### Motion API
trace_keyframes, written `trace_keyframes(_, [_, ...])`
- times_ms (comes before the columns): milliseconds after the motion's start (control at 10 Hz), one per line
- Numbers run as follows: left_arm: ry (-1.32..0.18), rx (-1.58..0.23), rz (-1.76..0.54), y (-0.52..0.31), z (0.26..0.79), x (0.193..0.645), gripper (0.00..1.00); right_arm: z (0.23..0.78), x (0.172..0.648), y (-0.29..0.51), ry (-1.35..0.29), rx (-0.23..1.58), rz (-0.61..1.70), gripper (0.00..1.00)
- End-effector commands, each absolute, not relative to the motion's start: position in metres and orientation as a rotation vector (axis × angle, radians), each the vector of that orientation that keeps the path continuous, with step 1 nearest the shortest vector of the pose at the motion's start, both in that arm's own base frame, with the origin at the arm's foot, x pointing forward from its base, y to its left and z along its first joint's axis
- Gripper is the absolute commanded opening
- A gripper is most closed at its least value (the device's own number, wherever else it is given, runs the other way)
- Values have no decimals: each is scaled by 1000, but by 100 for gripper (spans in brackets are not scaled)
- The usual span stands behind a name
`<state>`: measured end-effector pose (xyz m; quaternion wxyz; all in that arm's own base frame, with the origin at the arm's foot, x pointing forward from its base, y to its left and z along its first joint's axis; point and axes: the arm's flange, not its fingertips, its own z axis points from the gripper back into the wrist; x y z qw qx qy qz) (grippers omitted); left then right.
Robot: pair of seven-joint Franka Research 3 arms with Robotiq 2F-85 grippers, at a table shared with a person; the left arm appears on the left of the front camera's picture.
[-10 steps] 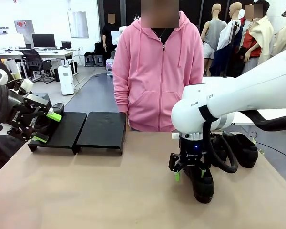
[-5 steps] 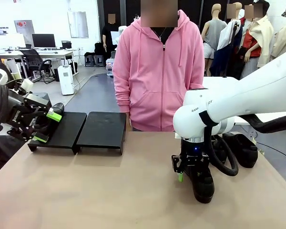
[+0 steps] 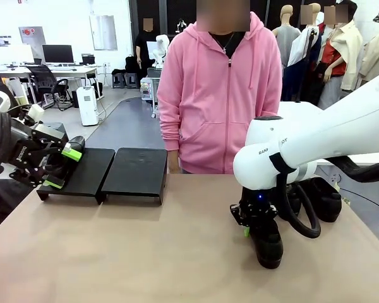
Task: Organize the shoes by placing them on the stand.
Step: Pick up one Shoe and place it in the middle of the table.
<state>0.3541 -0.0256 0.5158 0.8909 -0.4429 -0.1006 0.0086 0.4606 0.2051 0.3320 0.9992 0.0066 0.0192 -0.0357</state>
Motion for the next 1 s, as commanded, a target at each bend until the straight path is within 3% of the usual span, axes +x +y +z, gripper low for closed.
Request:
trace_keyframes(0, [-198,-911,21,-23,518,352,100,338,453,205,-19,-47,-128,0])
trace_keyframes(200, [-198,-911,21,-23,518,352,100,375,433,194,-35,-60,-140,0])
trace_keyframes(400, [-198,-911,21,-23,518,352,100,426,396,192,-2,16,-49,0])
trace_keyframes(700, [-198,-911,21,-23,518,352,100,463,330,192,18,149,-125,0])
trace_keyframes(900, [-198,-911,21,-23,518,352,100,463,352,198,12,78,-97,0])
